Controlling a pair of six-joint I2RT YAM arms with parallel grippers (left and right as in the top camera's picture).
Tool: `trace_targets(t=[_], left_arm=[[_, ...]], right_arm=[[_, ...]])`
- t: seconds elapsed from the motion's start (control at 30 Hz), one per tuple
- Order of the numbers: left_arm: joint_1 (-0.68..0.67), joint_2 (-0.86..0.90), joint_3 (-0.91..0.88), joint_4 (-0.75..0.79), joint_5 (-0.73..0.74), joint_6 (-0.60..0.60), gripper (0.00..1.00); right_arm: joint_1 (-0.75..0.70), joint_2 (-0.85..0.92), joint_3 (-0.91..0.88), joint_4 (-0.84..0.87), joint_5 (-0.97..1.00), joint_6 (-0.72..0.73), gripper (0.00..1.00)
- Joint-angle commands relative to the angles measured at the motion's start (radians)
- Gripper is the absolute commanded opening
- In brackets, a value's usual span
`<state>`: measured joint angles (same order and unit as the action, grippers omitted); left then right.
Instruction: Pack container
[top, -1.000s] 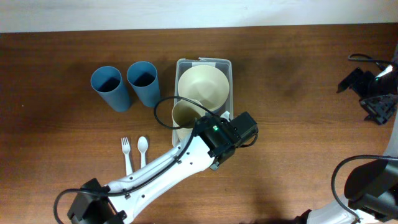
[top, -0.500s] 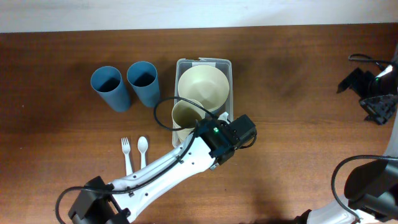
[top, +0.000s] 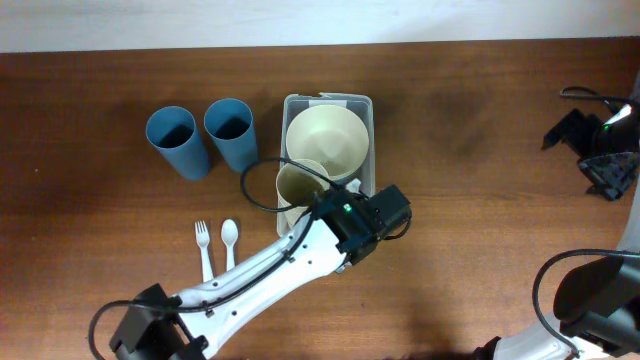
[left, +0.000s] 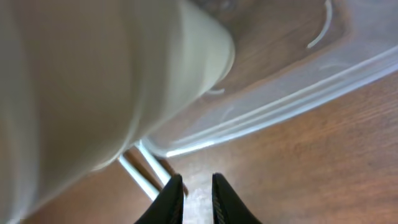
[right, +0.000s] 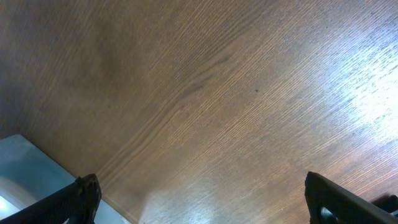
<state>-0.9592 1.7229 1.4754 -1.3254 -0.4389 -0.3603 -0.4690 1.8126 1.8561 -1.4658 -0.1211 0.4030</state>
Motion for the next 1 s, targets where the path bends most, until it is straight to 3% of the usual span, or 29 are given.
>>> trace_targets(t=[0.0, 0.1, 0.3, 0.47, 0.57, 0.83, 0.97], left_arm=[[-0.002, -0.105, 0.054, -0.038, -0.022, -0.171, 0.19], [0.0, -0.182, 0.054, -0.068, -0.018, -0.262, 0.19], [0.009, -0.317, 0.054, -0.055, -0.015, -0.316, 0.24], [0.109, -0.366, 0.053, -0.034, -0.022, -0.336, 0.32], [0.216, -0.352, 0.053, 0.014, 0.0, -0.295, 0.37], [0.505, -0.266, 0.053, 0.244, 0.336, -0.1, 0.37], [0.549, -0.218, 0.053, 0.285, 0.451, -0.079, 0.37]], right_arm=[[-0.003, -0.022, 0.014, 0.0, 0.005, -0.006, 0.99], [-0.003, -0.022, 0.014, 0.0, 0.005, -0.006, 0.99], [-0.003, -0.022, 0.014, 0.0, 0.005, -0.006, 0.99], [-0.003, -0.022, 0.014, 0.0, 0.005, -0.006, 0.99], [-0.003, -0.022, 0.014, 0.0, 0.005, -0.006, 0.99], [-0.003, -0.022, 0.014, 0.0, 0.005, -0.006, 0.99], [-0.003, -0.022, 0.014, 0.0, 0.005, -0.006, 0.99]])
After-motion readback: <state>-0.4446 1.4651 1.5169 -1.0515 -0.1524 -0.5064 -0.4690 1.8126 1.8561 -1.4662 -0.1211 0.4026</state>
